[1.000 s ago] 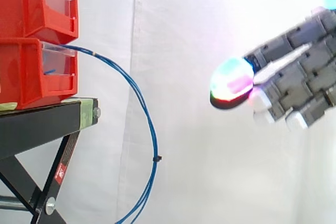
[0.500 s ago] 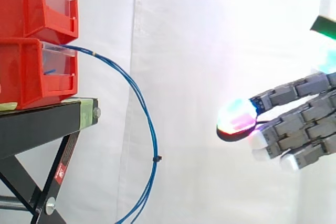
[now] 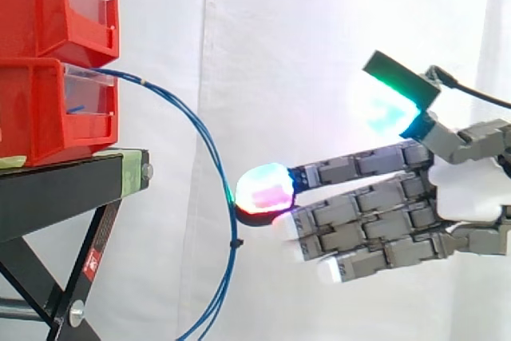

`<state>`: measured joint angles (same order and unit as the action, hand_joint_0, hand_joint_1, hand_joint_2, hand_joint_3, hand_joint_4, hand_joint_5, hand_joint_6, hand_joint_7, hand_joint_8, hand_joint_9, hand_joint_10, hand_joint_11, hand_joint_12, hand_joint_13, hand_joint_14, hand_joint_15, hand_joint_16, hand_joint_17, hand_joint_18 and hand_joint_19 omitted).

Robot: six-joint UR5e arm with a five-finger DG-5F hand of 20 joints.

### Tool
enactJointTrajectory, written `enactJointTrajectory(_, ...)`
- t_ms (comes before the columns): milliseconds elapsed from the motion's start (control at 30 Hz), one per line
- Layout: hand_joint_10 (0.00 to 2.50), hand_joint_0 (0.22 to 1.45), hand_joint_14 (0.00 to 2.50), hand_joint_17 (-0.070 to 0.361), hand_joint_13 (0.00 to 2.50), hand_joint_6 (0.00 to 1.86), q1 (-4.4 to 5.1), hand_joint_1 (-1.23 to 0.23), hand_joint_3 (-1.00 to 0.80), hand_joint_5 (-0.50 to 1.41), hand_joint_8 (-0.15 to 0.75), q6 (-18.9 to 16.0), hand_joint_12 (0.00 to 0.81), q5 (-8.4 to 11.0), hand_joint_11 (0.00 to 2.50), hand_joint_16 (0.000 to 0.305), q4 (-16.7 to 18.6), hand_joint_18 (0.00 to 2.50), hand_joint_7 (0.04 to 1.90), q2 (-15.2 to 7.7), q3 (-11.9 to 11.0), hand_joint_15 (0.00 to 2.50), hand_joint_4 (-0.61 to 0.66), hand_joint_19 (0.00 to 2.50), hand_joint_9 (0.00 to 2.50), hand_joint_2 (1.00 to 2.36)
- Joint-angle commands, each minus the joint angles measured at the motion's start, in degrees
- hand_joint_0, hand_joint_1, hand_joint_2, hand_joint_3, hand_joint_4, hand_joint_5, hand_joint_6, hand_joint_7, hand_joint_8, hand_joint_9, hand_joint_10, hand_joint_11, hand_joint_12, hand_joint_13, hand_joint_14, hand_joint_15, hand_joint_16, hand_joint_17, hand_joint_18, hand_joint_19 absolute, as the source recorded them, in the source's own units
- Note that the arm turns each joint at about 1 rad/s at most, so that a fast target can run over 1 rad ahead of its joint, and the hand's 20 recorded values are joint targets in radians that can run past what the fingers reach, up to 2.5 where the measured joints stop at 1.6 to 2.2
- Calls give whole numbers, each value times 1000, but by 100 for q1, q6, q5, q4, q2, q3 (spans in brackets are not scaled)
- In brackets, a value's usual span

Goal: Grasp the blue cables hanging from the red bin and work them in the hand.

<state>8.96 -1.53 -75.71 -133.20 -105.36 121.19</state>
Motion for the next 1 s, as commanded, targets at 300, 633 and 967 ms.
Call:
enactJointTrajectory(300, 4, 850, 6, 109, 158, 5, 1, -505, -930, -267, 303, 347, 333, 593, 218, 49, -417, 145, 647, -37, -596, 246, 189, 414, 342, 1003)
enactJointTrajectory(633, 4, 849, 6, 109, 159, 5, -87, -505, -928, -266, 303, 470, 331, 733, 214, 48, -444, 144, 646, -37, -667, 253, 187, 418, 343, 1003)
enactJointTrajectory(967, 4, 848, 7, 109, 161, 4, 18, -504, -932, -267, 304, 944, 331, 909, 223, 49, -198, 146, 645, -354, -842, 250, 188, 417, 344, 1003)
